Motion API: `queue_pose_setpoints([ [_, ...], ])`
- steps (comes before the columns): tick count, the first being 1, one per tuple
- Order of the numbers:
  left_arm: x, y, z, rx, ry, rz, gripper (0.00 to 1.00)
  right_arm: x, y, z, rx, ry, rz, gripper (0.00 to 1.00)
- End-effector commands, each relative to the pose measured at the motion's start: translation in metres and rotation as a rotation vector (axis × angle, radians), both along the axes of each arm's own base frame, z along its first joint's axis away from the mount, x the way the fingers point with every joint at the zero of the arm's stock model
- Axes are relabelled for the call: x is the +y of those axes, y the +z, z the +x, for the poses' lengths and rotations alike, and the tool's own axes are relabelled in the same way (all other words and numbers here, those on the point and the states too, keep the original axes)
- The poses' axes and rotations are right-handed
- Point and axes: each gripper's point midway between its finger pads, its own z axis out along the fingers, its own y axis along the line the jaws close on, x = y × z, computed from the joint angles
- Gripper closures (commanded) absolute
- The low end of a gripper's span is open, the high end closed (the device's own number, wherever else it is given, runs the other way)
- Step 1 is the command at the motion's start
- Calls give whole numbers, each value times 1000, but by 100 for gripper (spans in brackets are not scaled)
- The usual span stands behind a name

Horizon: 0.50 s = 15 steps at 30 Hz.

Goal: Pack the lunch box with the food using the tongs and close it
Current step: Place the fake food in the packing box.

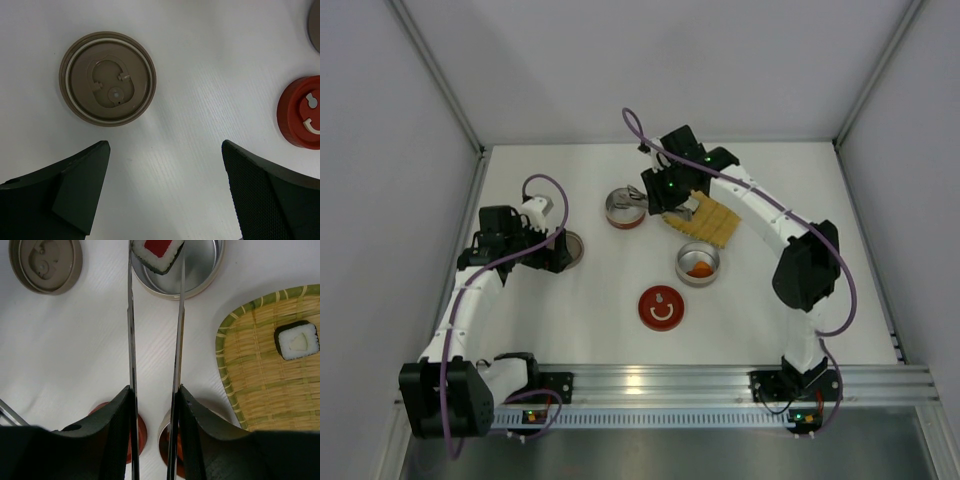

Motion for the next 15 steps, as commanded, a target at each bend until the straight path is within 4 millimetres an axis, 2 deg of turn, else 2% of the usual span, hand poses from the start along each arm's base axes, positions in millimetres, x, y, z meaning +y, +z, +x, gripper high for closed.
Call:
queue_pose_setpoints([
  [1, -4, 10, 9, -56, -20, -18, 2, 34, 28, 17, -97, 32, 100, 100],
  [10, -4, 9, 8, -61, -21, -15, 2, 43, 5, 29, -79, 27, 72, 100],
  [15, -4, 9, 9, -59, -20, -18, 2, 47, 0, 31, -67, 26, 80, 100],
])
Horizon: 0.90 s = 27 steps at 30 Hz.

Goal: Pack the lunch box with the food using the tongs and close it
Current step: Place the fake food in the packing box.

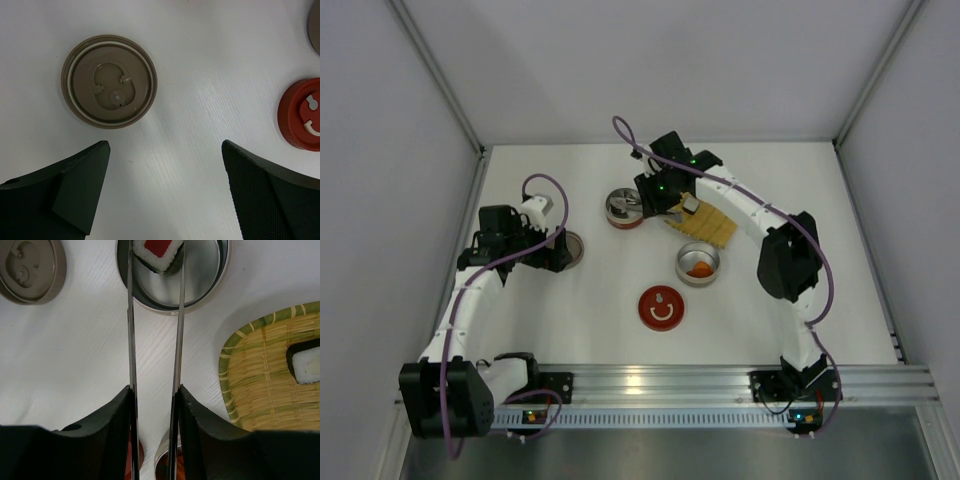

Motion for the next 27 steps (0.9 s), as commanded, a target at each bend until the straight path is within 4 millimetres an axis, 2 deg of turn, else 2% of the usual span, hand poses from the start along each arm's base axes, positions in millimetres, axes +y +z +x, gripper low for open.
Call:
queue_pose_setpoints([
  [1, -4, 8, 7, -51, -19, -19, 1, 29, 32, 12, -92, 25, 96, 100],
  [6, -4, 6, 8, -46, -21, -17, 2, 34, 22, 9, -48, 38, 104, 100],
  [9, -4, 6, 8, -45, -22, -19, 2, 37, 20, 8, -31, 40, 113, 96],
  [13, -3, 6, 10, -48, -18, -14, 2, 39, 15, 6, -7, 46, 117, 86],
  [19, -4, 5, 9, -45, -19, -15, 2, 35, 12, 6, -6, 44, 97, 79],
  [20, -4, 5, 9, -45, -23, -17, 2, 35, 12, 6, -6, 45, 95, 74],
  [25, -4, 4, 10, -43, -21, -18, 2, 34, 13, 3, 3, 49, 97, 62],
  [27, -4, 5, 10, -44, -21, -15, 2, 34, 14, 2, 3, 50, 99, 62],
])
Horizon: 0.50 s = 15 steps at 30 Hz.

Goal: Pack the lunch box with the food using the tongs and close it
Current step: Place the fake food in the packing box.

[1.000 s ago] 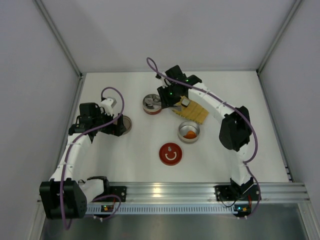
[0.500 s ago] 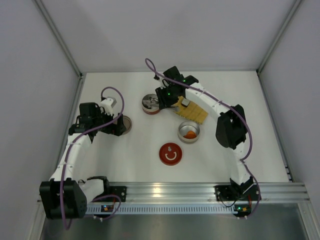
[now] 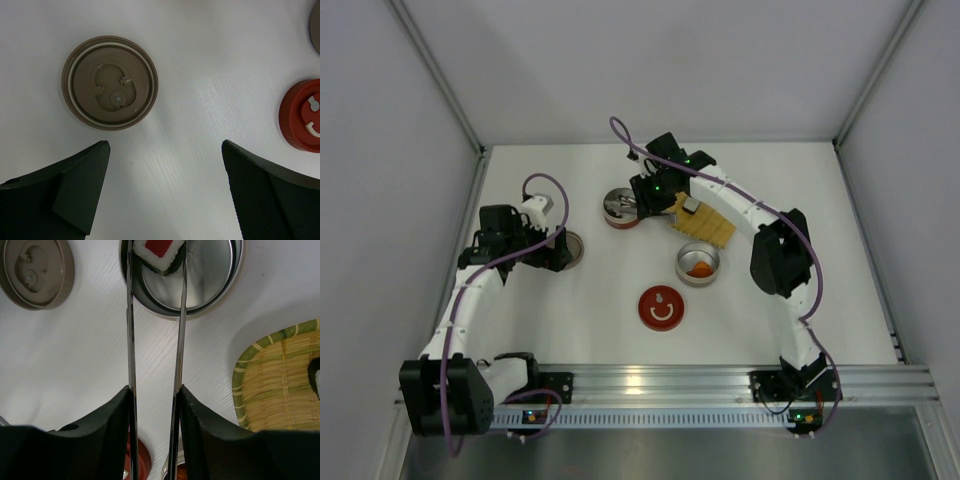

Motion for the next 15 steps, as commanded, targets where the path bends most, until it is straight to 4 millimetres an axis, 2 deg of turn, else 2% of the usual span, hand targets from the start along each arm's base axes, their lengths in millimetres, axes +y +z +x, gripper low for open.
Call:
queue_pose_setpoints([
  [1, -3, 6, 7, -41, -21, -13, 2, 20, 30, -1, -54, 36, 70, 62],
  [6, -3, 6, 5, -41, -23, -12, 2, 16, 33, -2, -61, 31, 61, 56],
  [15, -3, 5, 5, -42, -21, -9, 2, 16, 39, -4, -63, 37, 72, 55],
])
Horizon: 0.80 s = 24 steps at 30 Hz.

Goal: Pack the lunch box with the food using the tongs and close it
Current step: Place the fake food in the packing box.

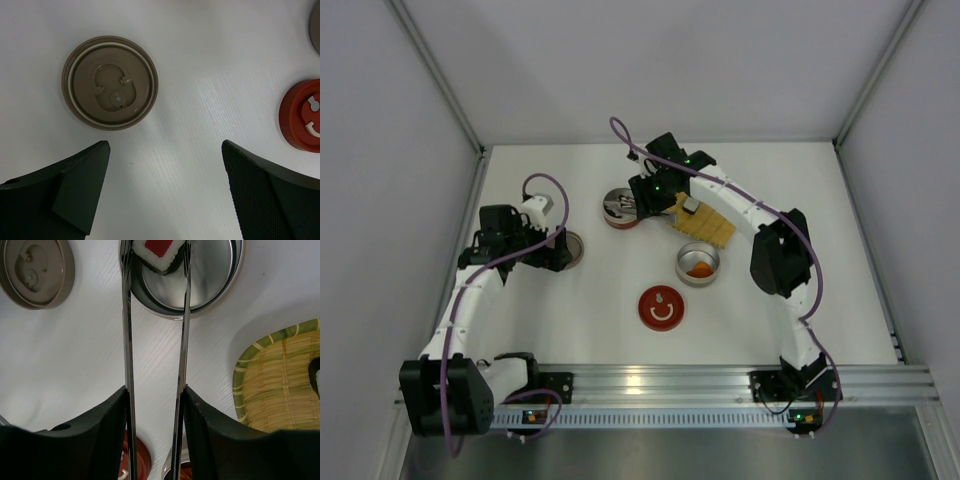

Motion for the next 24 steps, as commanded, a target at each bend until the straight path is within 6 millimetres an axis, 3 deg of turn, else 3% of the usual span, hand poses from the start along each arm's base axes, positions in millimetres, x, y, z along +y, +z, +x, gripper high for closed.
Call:
queue_pose_setpoints([
  [1, -3, 5, 4, -40, -21, -10, 2, 17, 40, -4, -65, 36, 74, 55],
  [5, -3, 5, 4, -41, -23, -9, 2, 16, 42, -2, -67, 27, 79, 51],
  [15, -3, 4, 5, -41, -21, -8, 1, 14, 49, 0, -64, 23, 111, 51],
  [24, -3, 4, 6, -37, -22, -11, 2, -3, 82, 9, -104, -17, 174, 52],
])
